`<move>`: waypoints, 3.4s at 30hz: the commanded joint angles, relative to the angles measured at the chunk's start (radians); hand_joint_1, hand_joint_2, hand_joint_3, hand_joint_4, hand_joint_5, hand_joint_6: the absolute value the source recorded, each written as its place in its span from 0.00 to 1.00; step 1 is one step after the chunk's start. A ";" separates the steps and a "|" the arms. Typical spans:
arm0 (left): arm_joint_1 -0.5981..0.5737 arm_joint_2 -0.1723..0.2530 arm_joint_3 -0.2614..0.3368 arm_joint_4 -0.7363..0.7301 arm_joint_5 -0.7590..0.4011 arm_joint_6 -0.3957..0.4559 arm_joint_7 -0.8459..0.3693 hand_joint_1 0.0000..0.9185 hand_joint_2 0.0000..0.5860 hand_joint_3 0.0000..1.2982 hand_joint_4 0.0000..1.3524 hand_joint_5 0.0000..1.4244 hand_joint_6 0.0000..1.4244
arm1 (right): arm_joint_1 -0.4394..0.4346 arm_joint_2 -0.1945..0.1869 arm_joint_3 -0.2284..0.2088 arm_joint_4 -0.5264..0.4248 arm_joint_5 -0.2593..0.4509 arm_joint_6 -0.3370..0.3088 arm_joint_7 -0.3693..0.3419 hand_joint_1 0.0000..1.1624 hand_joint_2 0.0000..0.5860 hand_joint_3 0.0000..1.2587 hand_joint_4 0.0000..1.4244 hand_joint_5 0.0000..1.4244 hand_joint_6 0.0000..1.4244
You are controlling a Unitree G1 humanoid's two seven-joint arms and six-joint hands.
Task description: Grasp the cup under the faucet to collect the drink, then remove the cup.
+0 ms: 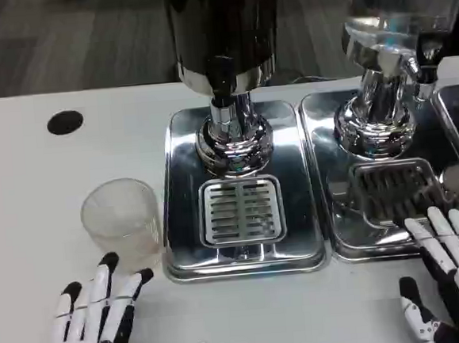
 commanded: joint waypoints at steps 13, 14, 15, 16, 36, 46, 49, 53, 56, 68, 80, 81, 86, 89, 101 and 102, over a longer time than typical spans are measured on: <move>-0.006 -0.007 -0.001 0.034 -0.006 -0.014 0.025 0.00 0.21 0.19 0.00 0.10 0.05 | -0.023 0.019 0.012 0.046 0.009 -0.023 -0.018 0.31 0.90 0.10 0.01 0.00 0.00; -0.006 -0.007 -0.001 0.036 -0.007 -0.016 0.026 0.00 0.21 0.19 0.00 0.10 0.05 | -0.022 0.021 0.013 0.044 0.010 -0.023 -0.019 0.31 0.90 0.10 0.01 0.00 0.00; -0.007 -0.007 0.000 0.040 -0.009 -0.018 0.028 0.00 0.21 0.19 0.00 0.10 0.05 | -0.021 0.023 0.014 0.043 0.011 -0.023 -0.019 0.31 0.90 0.11 0.01 0.00 0.00; -0.007 -0.006 0.001 0.043 -0.010 -0.022 0.031 0.00 0.21 0.19 0.00 0.10 0.05 | -0.021 0.025 0.015 0.042 0.011 -0.022 -0.018 0.31 0.91 0.11 0.01 0.00 0.00; -0.029 -0.005 0.035 -0.047 -0.018 -0.035 0.022 0.00 0.09 0.20 0.00 0.10 0.05 | 0.019 0.018 -0.034 0.007 0.031 -0.013 -0.020 0.32 0.92 0.11 0.01 0.00 0.01; -0.139 -0.043 0.171 -0.211 -0.105 0.121 -0.205 0.00 0.04 0.15 0.00 0.08 0.04 | 0.000 0.029 -0.019 0.043 0.032 -0.014 -0.022 0.32 0.92 0.11 0.01 0.00 0.00; -0.181 -0.047 0.198 -0.231 -0.115 0.167 -0.270 0.00 0.04 0.14 0.00 0.07 0.04 | -0.004 0.033 -0.021 0.040 0.039 -0.015 -0.019 0.32 0.92 0.11 0.01 0.00 0.00; -0.256 -0.037 0.218 -0.210 -0.116 0.247 -0.379 0.00 0.03 0.10 0.00 0.06 0.04 | -0.010 0.033 -0.024 0.036 0.044 -0.014 -0.014 0.32 0.92 0.11 0.01 0.00 0.00; -0.296 -0.029 0.226 -0.178 -0.126 0.276 -0.426 0.00 0.03 0.10 0.00 0.06 0.04 | -0.011 0.034 -0.024 0.037 0.048 -0.016 -0.012 0.32 0.92 0.12 0.01 0.00 0.00; -0.460 -0.016 0.189 0.028 -0.123 0.346 -0.523 0.00 0.03 0.08 0.00 0.08 0.07 | -0.016 0.042 -0.014 0.057 0.059 -0.020 -0.013 0.32 0.92 0.14 0.01 0.00 0.01; -0.545 -0.015 0.120 0.127 -0.119 0.359 -0.527 0.00 0.03 0.10 0.00 0.13 0.13 | -0.010 0.044 -0.010 0.072 0.069 -0.026 -0.016 0.32 0.92 0.16 0.01 0.00 0.01; -0.545 -0.014 0.113 0.133 -0.116 0.360 -0.524 0.00 0.03 0.10 0.00 0.13 0.13 | -0.009 0.043 -0.011 0.071 0.070 -0.027 -0.016 0.32 0.92 0.16 0.01 0.00 0.01; -0.530 -0.020 0.095 0.142 -0.118 0.366 -0.510 0.00 0.02 0.11 0.00 0.14 0.16 | -0.008 0.044 -0.007 0.074 0.073 -0.028 -0.017 0.33 0.92 0.18 0.01 0.00 0.01; -0.520 -0.020 0.092 0.140 -0.116 0.373 -0.504 0.00 0.02 0.11 0.00 0.15 0.19 | -0.011 0.045 -0.003 0.076 0.071 -0.028 -0.017 0.33 0.92 0.18 0.01 0.00 0.01; -0.547 -0.029 0.076 0.147 -0.111 0.417 -0.528 0.20 0.10 0.18 0.09 0.31 0.38 | -0.004 0.043 -0.009 0.093 0.087 -0.055 -0.024 0.34 0.90 0.21 0.02 0.01 0.03; -0.550 -0.028 0.072 0.149 -0.112 0.421 -0.529 0.21 0.11 0.19 0.10 0.34 0.41 | -0.003 0.042 -0.012 0.093 0.089 -0.058 -0.026 0.34 0.90 0.22 0.03 0.01 0.03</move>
